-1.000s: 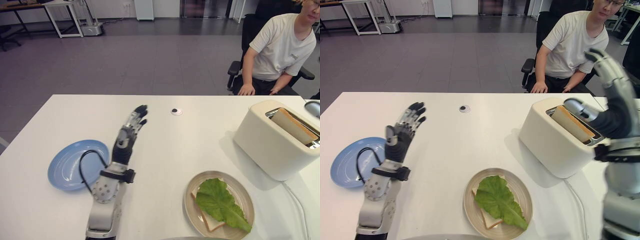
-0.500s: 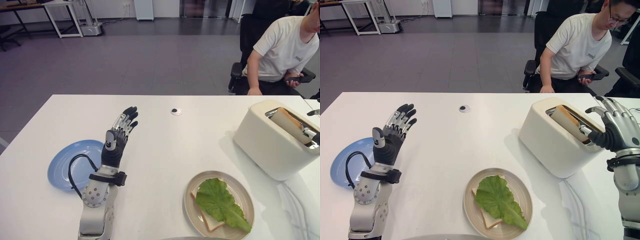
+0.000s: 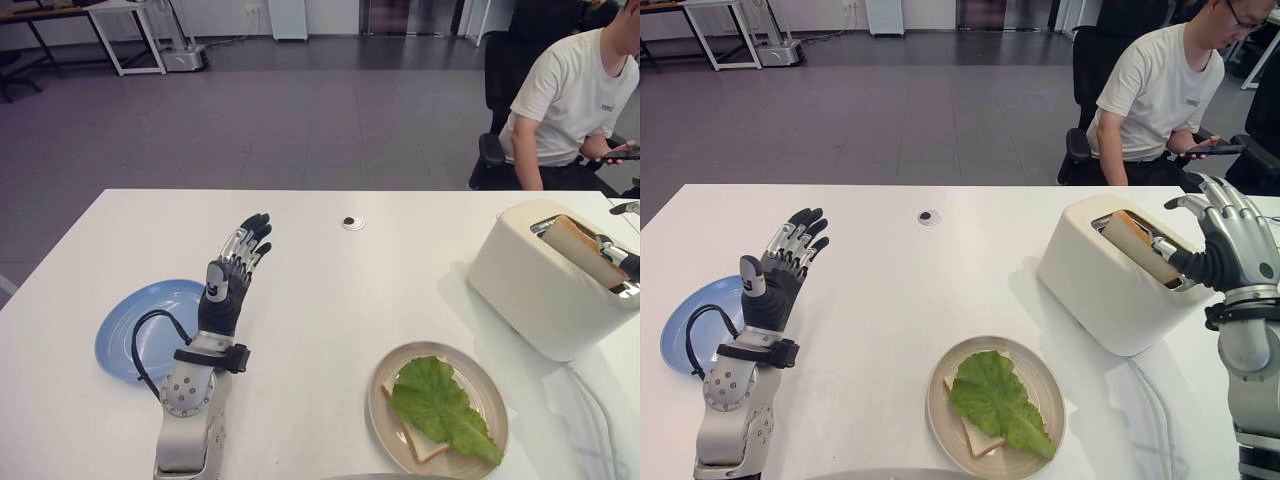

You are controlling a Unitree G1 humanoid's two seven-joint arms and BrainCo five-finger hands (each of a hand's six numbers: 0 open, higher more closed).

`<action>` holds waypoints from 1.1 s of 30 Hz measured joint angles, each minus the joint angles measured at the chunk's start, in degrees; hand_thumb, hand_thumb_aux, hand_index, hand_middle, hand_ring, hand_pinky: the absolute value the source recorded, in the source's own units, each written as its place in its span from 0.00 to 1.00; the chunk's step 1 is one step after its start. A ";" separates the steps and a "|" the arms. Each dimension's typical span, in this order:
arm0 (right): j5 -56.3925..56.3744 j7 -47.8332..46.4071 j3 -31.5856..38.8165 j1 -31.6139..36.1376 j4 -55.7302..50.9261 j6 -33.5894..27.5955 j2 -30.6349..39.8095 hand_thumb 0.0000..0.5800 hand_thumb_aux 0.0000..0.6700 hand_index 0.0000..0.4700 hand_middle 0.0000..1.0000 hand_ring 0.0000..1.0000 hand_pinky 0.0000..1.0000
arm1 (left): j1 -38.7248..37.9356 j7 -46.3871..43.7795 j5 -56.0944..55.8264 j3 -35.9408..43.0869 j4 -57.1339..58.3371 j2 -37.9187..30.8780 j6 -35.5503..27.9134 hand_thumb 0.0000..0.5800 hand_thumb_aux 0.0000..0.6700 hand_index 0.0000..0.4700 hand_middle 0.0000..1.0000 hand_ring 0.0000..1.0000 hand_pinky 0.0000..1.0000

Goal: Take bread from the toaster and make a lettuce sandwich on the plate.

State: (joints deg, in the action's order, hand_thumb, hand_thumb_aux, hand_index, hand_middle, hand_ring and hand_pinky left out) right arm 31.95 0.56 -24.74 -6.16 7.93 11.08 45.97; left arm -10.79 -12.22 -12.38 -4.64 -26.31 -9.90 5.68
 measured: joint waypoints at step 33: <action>-12.86 -3.36 -0.59 2.00 4.30 -3.18 -4.86 1.00 1.00 1.00 0.00 0.00 0.00 | -0.74 0.03 0.22 0.24 -1.82 0.24 -0.63 0.00 0.00 0.00 0.00 0.00 0.00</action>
State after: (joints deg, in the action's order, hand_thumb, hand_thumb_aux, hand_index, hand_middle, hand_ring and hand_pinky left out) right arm 19.10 -2.80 -25.32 -4.16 12.23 7.90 41.11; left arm -11.53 -12.19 -12.16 -4.39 -28.12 -9.66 5.04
